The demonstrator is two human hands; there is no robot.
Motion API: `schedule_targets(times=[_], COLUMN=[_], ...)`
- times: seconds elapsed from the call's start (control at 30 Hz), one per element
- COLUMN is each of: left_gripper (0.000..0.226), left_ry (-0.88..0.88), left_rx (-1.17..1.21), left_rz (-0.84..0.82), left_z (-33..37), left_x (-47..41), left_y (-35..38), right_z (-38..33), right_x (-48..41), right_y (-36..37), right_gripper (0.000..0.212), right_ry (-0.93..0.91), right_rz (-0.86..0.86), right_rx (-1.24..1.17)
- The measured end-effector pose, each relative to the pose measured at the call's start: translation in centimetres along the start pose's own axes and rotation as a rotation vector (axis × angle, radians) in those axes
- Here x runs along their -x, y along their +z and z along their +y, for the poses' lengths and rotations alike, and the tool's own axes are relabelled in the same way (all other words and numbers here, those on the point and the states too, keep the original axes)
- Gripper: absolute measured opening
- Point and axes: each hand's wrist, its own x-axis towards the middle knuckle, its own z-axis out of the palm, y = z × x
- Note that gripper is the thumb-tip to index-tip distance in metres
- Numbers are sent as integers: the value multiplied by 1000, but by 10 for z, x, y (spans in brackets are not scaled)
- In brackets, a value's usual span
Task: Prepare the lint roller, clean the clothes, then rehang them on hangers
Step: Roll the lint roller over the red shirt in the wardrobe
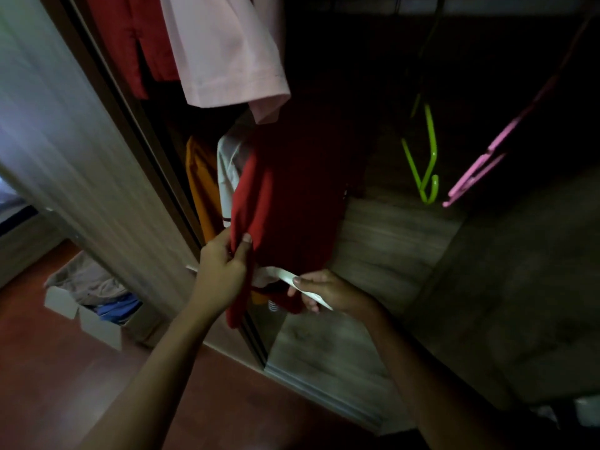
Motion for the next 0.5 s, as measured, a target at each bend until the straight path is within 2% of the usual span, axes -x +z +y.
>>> schedule_targets(times=[0.17, 0.27, 0.37, 0.5], left_gripper=[28, 24, 30, 30], left_ry=[48, 111, 223, 411], left_rx=[1, 13, 12, 26], left_rz=[-66, -143, -281, -458], left_z=[-1, -7, -13, -22], left_x=[1, 2, 14, 50], left_y=[5, 5, 7, 17], right_z=[-5, 1, 10, 30], right_x=[45, 75, 105, 151], right_y=[9, 24, 52, 110], right_gripper=[33, 28, 30, 22], right_ry=[-7, -13, -76, -44], right_rz=[210, 533, 850, 1176], right_rx=[28, 5, -90, -166])
